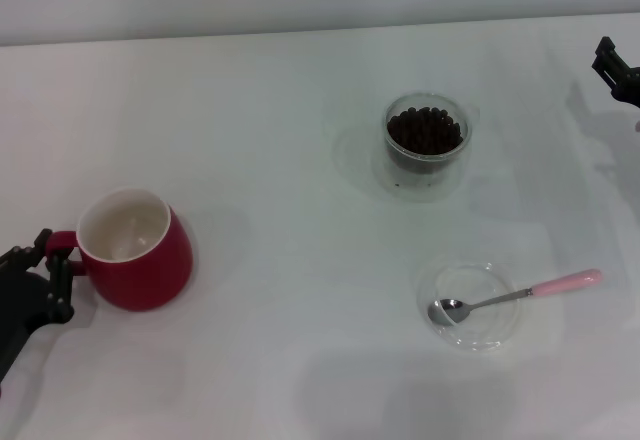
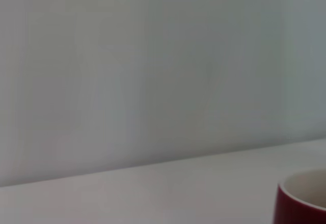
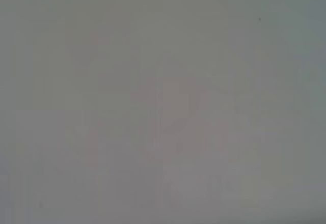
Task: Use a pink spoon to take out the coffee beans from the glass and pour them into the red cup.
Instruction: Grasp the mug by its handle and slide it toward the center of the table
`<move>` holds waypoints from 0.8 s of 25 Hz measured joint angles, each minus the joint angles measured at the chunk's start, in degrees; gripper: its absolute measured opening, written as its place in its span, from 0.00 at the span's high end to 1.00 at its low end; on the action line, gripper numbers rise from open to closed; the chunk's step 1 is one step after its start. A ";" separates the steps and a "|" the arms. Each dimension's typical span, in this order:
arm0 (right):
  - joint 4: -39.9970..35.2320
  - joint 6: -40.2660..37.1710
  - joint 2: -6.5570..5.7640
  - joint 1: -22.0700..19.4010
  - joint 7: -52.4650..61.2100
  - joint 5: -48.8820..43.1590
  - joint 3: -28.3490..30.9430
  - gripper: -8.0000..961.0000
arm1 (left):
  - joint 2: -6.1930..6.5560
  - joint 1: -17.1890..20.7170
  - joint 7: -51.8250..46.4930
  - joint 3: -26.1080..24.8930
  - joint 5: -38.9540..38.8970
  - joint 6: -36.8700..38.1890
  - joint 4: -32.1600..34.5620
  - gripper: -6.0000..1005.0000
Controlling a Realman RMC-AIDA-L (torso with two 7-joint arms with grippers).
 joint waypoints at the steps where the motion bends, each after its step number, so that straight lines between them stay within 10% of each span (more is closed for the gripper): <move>1: 0.00 0.00 0.00 0.00 0.00 0.00 0.00 0.09 | 0.00 -0.11 0.02 0.00 -0.13 -0.06 0.21 0.74; 20: 0.00 0.10 0.00 0.02 2.87 -0.27 0.00 0.09 | -0.16 -4.37 3.11 0.10 1.73 -7.13 8.06 0.86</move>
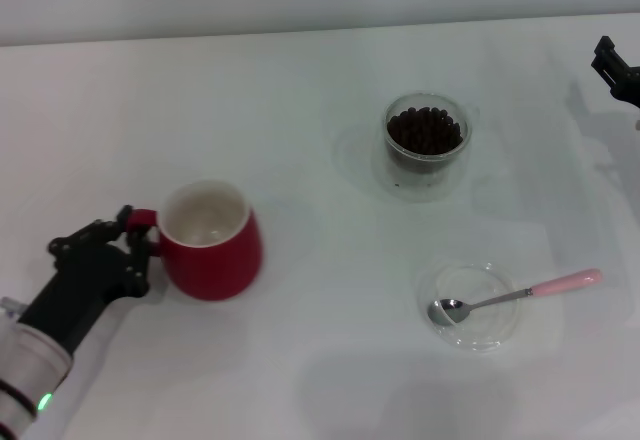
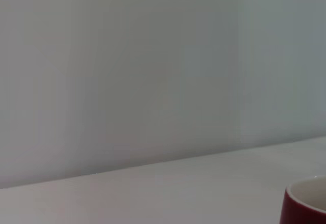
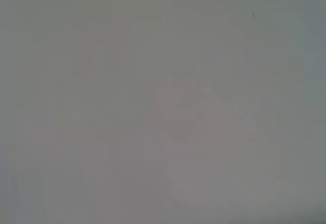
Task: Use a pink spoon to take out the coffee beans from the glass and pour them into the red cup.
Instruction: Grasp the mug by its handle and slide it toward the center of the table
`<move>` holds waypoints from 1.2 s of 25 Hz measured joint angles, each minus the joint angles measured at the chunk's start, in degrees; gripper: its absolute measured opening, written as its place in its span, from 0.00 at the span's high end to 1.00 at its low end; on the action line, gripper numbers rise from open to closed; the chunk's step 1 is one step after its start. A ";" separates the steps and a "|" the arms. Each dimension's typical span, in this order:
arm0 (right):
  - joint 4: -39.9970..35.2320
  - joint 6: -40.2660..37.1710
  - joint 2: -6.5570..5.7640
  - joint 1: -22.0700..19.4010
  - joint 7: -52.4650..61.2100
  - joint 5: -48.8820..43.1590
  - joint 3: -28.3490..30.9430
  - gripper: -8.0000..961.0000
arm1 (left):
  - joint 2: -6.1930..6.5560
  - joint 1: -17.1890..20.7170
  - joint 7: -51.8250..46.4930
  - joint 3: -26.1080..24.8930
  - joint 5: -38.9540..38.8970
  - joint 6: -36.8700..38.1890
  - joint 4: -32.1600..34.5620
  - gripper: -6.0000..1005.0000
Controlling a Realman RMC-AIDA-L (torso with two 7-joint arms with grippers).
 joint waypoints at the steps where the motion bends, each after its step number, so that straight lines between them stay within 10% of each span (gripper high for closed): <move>1: 0.00 0.00 0.00 0.00 0.12 0.00 0.00 0.09 | 0.00 -0.18 0.69 0.00 0.28 -0.35 0.43 0.86; 30: 0.00 -0.28 0.00 0.00 0.21 0.18 0.00 0.09 | -0.17 -2.97 3.01 -0.01 6.63 -2.63 2.45 0.86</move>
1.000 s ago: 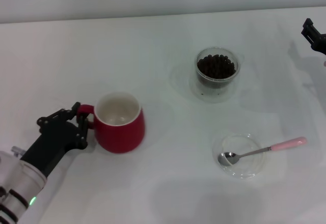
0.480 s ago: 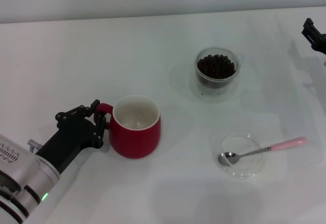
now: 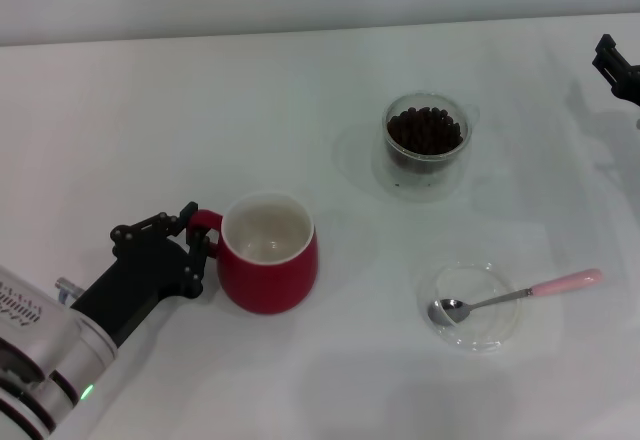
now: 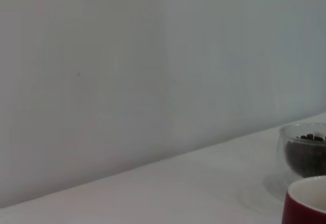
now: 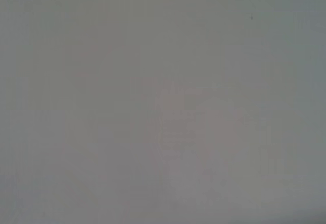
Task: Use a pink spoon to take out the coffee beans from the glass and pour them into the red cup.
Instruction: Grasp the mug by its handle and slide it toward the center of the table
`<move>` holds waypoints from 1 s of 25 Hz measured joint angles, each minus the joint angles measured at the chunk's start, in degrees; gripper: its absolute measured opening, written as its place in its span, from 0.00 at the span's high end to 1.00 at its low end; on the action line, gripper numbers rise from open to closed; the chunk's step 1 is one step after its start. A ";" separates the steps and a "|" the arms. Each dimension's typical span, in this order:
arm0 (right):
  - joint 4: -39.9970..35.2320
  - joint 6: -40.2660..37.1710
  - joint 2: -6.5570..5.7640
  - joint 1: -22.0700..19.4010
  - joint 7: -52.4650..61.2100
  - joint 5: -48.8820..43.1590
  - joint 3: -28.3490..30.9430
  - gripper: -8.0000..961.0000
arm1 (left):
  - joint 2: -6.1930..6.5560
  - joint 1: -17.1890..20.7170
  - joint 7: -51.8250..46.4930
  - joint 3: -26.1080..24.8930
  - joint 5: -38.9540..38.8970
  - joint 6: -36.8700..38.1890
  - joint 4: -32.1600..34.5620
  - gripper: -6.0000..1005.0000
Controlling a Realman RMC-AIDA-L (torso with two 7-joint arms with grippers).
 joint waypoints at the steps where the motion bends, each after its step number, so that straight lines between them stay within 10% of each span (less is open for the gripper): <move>1: 0.00 -0.02 0.00 0.00 0.00 0.00 0.00 0.09 | 0.02 0.11 0.01 0.01 0.14 -0.16 -0.03 0.86; 16: 0.00 -0.17 0.00 -0.38 0.85 -0.18 0.00 0.09 | 0.30 2.37 0.14 0.00 -0.07 0.04 0.36 0.82; 25: 0.00 -0.17 0.00 -0.57 0.88 -0.04 0.00 0.09 | 0.28 5.72 2.22 0.00 -0.16 4.64 0.47 0.42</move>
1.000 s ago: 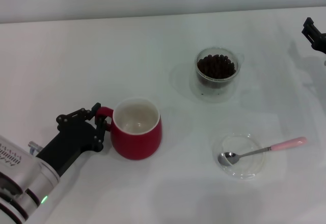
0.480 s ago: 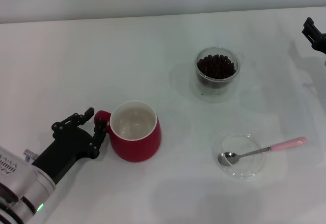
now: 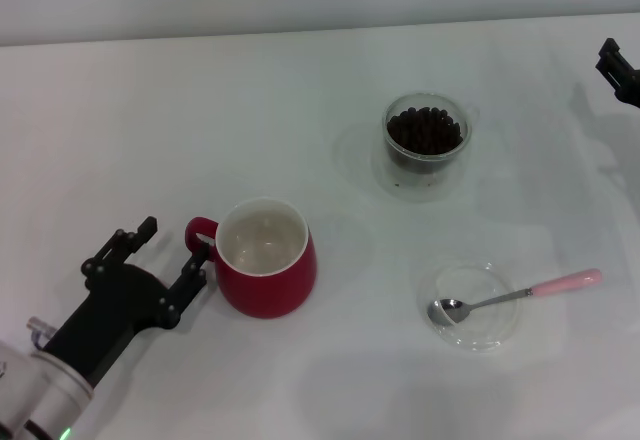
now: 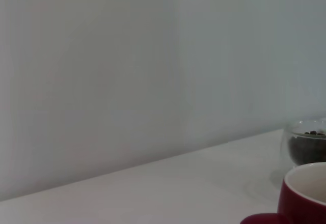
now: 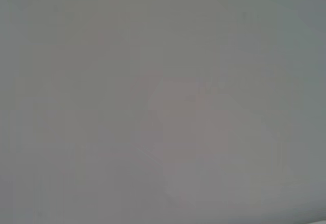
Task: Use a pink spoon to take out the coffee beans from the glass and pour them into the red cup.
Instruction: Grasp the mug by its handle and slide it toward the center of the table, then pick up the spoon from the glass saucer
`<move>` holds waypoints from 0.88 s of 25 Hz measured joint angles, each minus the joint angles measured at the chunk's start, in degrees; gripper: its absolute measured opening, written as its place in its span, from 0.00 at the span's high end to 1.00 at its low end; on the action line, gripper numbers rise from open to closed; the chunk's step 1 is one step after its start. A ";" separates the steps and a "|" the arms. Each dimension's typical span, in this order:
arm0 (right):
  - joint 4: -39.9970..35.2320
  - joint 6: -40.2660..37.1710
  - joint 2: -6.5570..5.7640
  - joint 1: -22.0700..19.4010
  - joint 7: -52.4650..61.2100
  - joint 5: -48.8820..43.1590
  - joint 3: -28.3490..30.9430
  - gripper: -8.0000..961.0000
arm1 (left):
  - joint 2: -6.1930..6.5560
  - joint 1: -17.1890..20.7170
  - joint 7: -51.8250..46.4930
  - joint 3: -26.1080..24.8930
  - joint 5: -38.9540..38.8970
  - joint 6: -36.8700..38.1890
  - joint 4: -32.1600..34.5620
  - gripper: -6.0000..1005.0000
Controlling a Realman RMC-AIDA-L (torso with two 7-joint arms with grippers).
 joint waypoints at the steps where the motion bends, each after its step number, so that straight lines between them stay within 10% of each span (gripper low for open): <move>1: 0.00 0.01 0.00 -0.01 0.02 0.01 0.00 0.09 | -0.01 0.35 -0.02 0.00 -0.01 0.31 0.00 0.41; 12: -1.24 -1.83 -0.91 -3.38 18.79 -0.64 -4.14 0.09 | 0.11 6.12 -3.63 -0.42 -9.51 6.55 -0.45 0.34; 22: -7.64 -14.92 -2.71 -17.76 47.45 -0.68 -19.15 0.09 | 0.22 7.82 -11.02 -0.80 -18.29 12.33 -4.29 0.34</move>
